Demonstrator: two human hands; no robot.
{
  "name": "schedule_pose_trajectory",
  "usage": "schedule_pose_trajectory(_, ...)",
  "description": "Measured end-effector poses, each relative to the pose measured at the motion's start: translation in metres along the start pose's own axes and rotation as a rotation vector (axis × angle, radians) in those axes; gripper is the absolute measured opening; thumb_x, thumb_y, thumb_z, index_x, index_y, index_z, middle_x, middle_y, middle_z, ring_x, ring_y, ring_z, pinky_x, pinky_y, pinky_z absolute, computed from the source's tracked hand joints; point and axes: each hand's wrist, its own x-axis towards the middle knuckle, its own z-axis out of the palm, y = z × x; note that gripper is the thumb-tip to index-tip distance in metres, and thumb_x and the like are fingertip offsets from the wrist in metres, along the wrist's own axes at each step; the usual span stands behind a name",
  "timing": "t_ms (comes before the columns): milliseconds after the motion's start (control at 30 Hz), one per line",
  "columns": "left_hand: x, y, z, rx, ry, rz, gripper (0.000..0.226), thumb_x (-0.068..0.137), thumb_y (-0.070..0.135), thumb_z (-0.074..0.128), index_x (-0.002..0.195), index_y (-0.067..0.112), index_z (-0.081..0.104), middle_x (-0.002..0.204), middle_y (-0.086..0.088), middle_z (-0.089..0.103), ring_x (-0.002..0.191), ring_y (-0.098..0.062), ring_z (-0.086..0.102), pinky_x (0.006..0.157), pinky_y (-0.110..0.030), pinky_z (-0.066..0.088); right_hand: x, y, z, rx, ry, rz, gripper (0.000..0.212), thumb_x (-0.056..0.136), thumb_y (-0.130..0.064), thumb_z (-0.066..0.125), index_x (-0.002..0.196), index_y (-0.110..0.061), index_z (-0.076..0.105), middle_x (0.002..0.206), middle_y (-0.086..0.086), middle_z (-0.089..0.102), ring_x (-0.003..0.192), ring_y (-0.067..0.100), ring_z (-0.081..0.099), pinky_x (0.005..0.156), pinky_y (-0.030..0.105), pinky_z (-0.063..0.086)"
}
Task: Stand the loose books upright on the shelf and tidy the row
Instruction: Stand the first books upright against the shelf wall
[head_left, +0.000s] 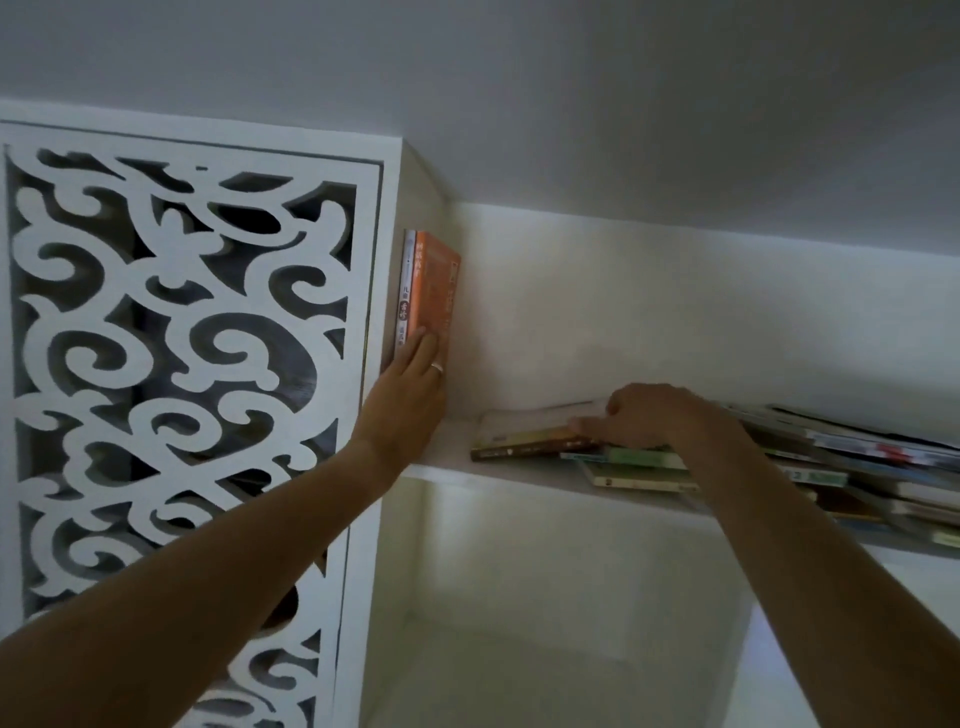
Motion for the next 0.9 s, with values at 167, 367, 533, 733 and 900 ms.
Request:
schedule_pose_trajectory(167, 0.005, 0.016, -0.021, -0.012, -0.067, -0.079, 0.056, 0.099, 0.033, 0.064, 0.148, 0.008, 0.053, 0.153, -0.019, 0.05, 0.152, -0.039, 0.031, 0.125, -0.049, 0.007, -0.006, 0.037, -0.002, 0.25, 0.066, -0.13, 0.077, 0.073, -0.058, 0.081, 0.139, -0.027, 0.056, 0.15, 0.002, 0.045, 0.132, 0.025, 0.047, 0.107, 0.041, 0.041)
schedule_pose_trajectory(367, 0.005, 0.014, -0.024, -0.206, 0.082, -0.103, 0.04, 0.106, 0.036, 0.05, 0.126, 0.005, 0.068, 0.135, -0.022, 0.065, 0.141, -0.042, 0.047, 0.126, -0.05, 0.024, 0.009, 0.015, 0.0, 0.547, 0.607, -0.133, 0.062, 0.073, -0.042, 0.087, 0.125, -0.016, 0.064, 0.15, 0.013, 0.04, 0.128, 0.027, 0.049, 0.1, 0.032, 0.043)
schedule_pose_trajectory(533, 0.001, 0.014, -0.022, -0.407, 0.118, -0.192, 0.063, 0.112, 0.043, 0.017, 0.122, 0.007, 0.067, 0.131, -0.019, 0.068, 0.141, -0.037, 0.046, 0.126, -0.049, 0.026, 0.024, -0.036, 0.012, 1.542, 0.816, 0.119, 0.09, 0.083, -0.019, 0.082, 0.152, -0.013, 0.024, 0.165, 0.012, -0.008, 0.131, 0.024, 0.047, 0.091, 0.019, 0.043)
schedule_pose_trajectory(733, 0.0, 0.017, -0.016, -0.42, 0.12, -0.179, 0.053, 0.108, 0.039, 0.031, 0.127, 0.005, 0.068, 0.133, -0.018, 0.067, 0.141, -0.037, 0.048, 0.123, -0.05, 0.033, 0.03, -0.072, 0.044, 0.679, 0.438, -0.174, 0.048, 0.085, -0.046, 0.071, 0.126, -0.022, 0.064, 0.144, 0.005, 0.047, 0.124, 0.024, 0.053, 0.104, 0.043, 0.045)
schedule_pose_trajectory(900, 0.005, 0.019, -0.017, -0.26, 0.006, -0.155, 0.053, 0.098, 0.033, 0.062, 0.142, 0.003, 0.057, 0.142, -0.018, 0.06, 0.149, -0.039, 0.036, 0.126, -0.049, 0.012, 0.009, -0.038, 0.01, 0.095, -0.118, -0.348, 0.076, 0.077, -0.051, 0.081, 0.145, -0.038, 0.049, 0.152, -0.008, 0.042, 0.134, 0.021, 0.045, 0.107, 0.036, 0.041)
